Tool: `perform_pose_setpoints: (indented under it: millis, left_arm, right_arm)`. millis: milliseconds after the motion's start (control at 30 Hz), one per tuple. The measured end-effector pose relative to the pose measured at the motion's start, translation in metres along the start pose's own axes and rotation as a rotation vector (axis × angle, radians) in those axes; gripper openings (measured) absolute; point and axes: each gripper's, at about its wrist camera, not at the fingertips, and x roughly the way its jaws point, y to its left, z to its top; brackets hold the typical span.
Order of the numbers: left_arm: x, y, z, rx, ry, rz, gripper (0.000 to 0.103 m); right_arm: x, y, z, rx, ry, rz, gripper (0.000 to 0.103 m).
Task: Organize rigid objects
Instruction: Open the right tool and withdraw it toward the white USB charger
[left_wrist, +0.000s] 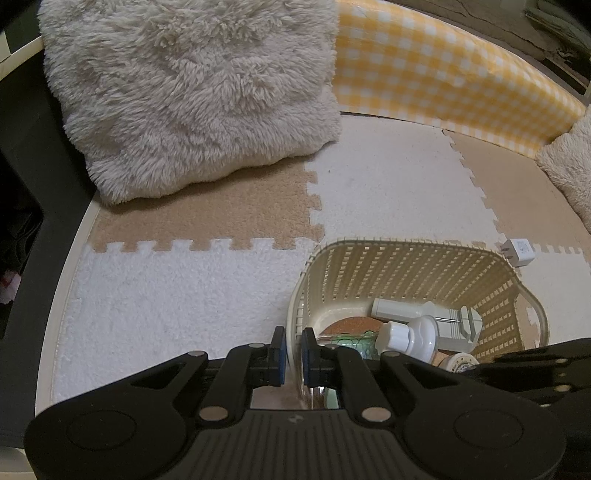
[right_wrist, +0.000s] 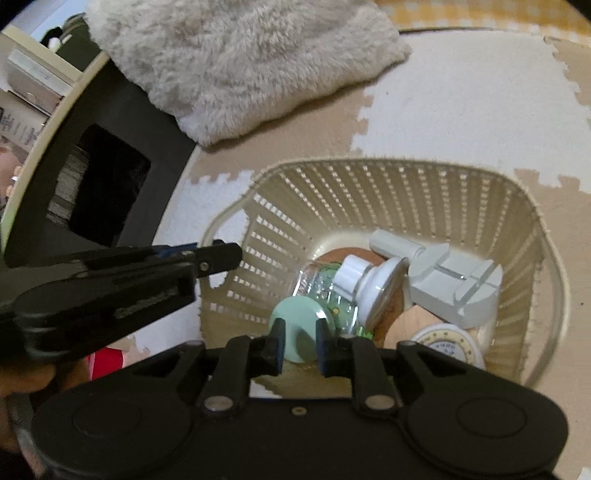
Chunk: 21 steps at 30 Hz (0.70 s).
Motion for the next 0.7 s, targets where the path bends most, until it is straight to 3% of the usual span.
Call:
perform_pose_setpoints:
  millis: [233, 700]
  left_arm:
    - [0.0, 0.0, 0.0, 0.001, 0.0, 0.001, 0.009]
    - [0.0, 0.0, 0.0, 0.001, 0.0, 0.001, 0.009]
  right_arm:
    - [-0.028, 0.001, -0.005, -0.058, -0.081, -0.047, 0.038]
    - [-0.087, 0.0, -0.016, -0.135, -0.283, -0.106, 0.09]
